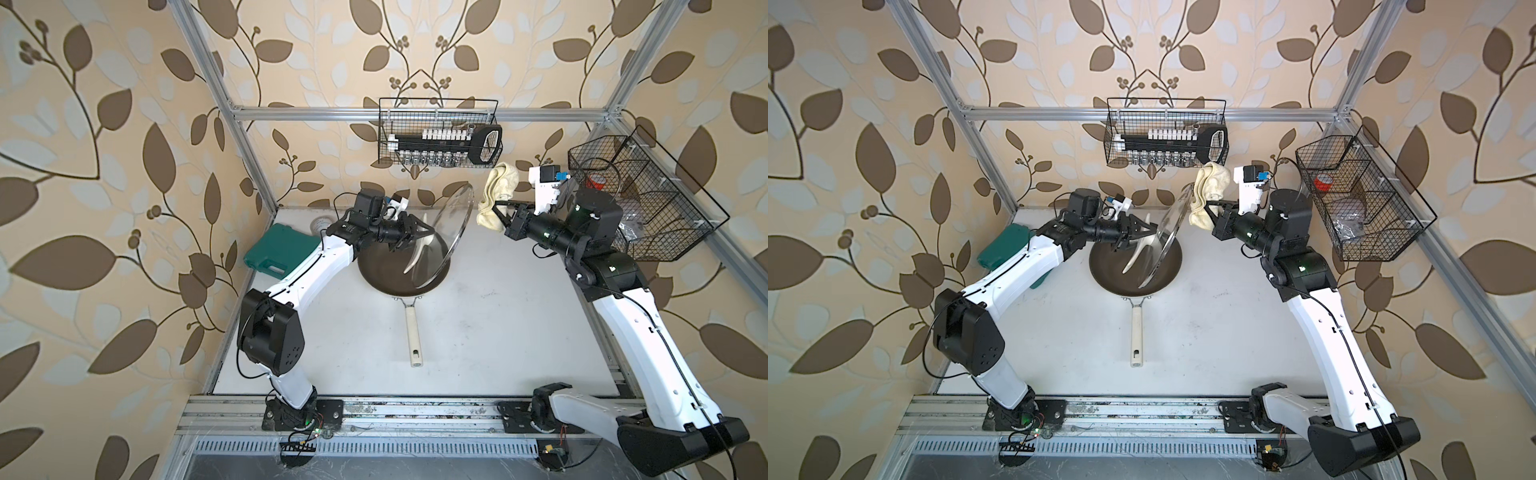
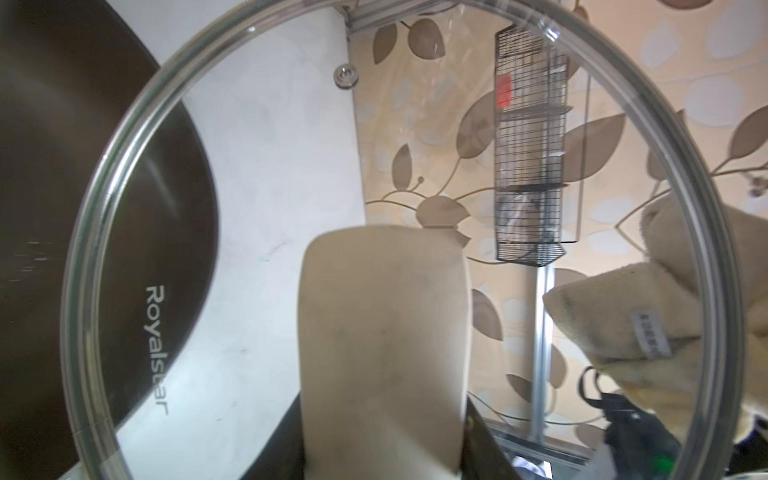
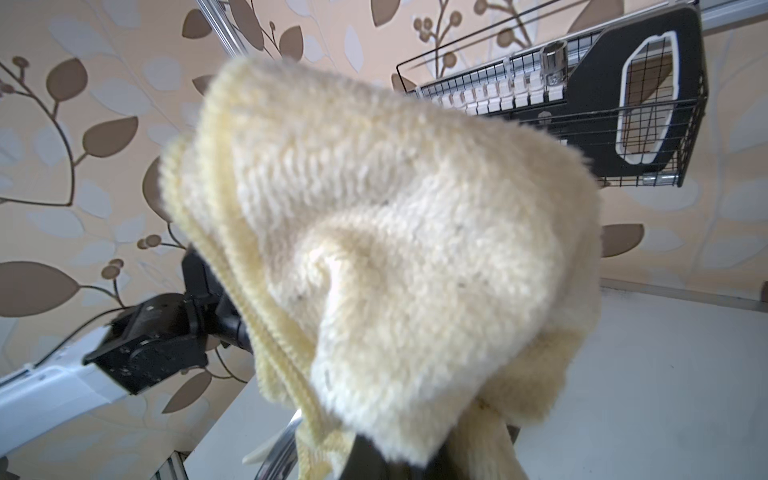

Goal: Wipe the pot lid with a cloth
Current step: Wipe the pot lid.

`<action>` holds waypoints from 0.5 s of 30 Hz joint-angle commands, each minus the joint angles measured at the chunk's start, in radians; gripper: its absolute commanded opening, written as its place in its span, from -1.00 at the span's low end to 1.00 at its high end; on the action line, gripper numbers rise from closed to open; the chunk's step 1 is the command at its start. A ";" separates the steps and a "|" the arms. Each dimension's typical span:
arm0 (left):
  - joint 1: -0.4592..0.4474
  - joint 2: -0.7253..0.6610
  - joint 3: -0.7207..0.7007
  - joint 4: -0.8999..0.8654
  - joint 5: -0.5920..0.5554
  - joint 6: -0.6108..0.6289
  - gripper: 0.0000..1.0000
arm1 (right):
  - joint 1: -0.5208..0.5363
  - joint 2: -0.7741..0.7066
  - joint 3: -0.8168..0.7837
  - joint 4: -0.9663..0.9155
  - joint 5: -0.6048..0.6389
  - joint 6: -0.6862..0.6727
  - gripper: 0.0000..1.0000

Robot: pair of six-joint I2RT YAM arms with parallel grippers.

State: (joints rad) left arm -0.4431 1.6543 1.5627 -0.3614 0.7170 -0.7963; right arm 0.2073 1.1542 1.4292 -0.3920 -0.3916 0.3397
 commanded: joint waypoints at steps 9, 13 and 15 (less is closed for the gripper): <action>-0.224 -0.095 0.232 -0.200 -0.748 0.603 -1.00 | 0.238 0.113 0.125 -0.233 0.266 -0.237 -1.00; -0.284 -0.125 0.204 -0.144 -0.849 0.626 -1.00 | 0.259 0.173 0.150 -0.294 0.330 -0.237 -1.00; -0.313 -0.152 0.160 -0.078 -0.886 0.655 -1.00 | 0.263 0.202 0.164 -0.332 0.347 -0.252 -1.00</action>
State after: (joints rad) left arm -0.7300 1.6203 1.6947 -0.7105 -0.0364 -0.2333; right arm 0.4648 1.3228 1.5570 -0.6369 -0.1249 0.1261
